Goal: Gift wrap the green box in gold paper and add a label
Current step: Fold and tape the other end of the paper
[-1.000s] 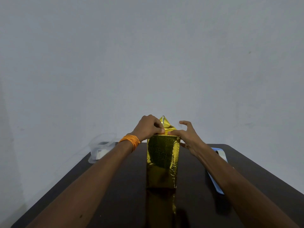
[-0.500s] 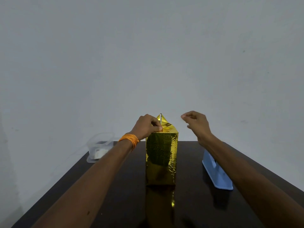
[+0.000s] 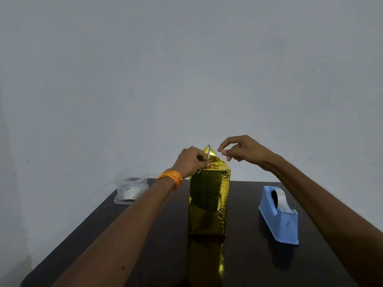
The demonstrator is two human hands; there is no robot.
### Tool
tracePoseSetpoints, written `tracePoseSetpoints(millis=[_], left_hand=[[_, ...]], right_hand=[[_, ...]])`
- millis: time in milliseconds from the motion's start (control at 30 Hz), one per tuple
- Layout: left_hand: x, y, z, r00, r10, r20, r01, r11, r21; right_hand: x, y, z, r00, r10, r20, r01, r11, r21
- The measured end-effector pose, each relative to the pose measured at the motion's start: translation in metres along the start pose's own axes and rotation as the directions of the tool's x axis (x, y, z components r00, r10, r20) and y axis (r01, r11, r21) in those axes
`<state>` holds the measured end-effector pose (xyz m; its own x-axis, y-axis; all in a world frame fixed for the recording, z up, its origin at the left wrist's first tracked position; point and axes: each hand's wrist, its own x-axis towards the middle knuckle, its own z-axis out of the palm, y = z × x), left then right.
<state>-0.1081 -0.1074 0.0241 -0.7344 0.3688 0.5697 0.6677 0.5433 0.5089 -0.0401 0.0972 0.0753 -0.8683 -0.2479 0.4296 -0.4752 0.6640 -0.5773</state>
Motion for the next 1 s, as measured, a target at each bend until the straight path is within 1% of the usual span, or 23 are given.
tracePoseSetpoints(millis=[167,300,433,667,1000], left_hand=[[0.000,-0.001,0.000,1.000,-0.006,0.005,0.005,1.000,0.010],[0.000,-0.001,0.000,1.000,-0.004,0.003,0.004,1.000,0.002],[0.001,-0.001,0.000,1.000,-0.006,0.011,0.006,1.000,0.008],[0.000,-0.002,0.000,1.000,-0.005,0.001,0.005,1.000,0.008],[0.002,-0.003,0.001,1.000,-0.004,0.000,0.004,1.000,-0.005]], right_hand=[[0.007,-0.006,0.002,0.993,-0.058,0.101,0.058,0.998,0.004],[0.012,-0.001,0.007,0.992,-0.060,0.107,0.061,0.998,-0.001],[0.020,-0.002,0.004,0.992,-0.028,0.123,0.030,0.999,-0.013],[0.038,0.000,0.007,0.955,0.058,0.291,-0.031,0.995,-0.099],[0.050,0.013,0.012,0.932,0.093,0.349,-0.046,0.989,-0.141]])
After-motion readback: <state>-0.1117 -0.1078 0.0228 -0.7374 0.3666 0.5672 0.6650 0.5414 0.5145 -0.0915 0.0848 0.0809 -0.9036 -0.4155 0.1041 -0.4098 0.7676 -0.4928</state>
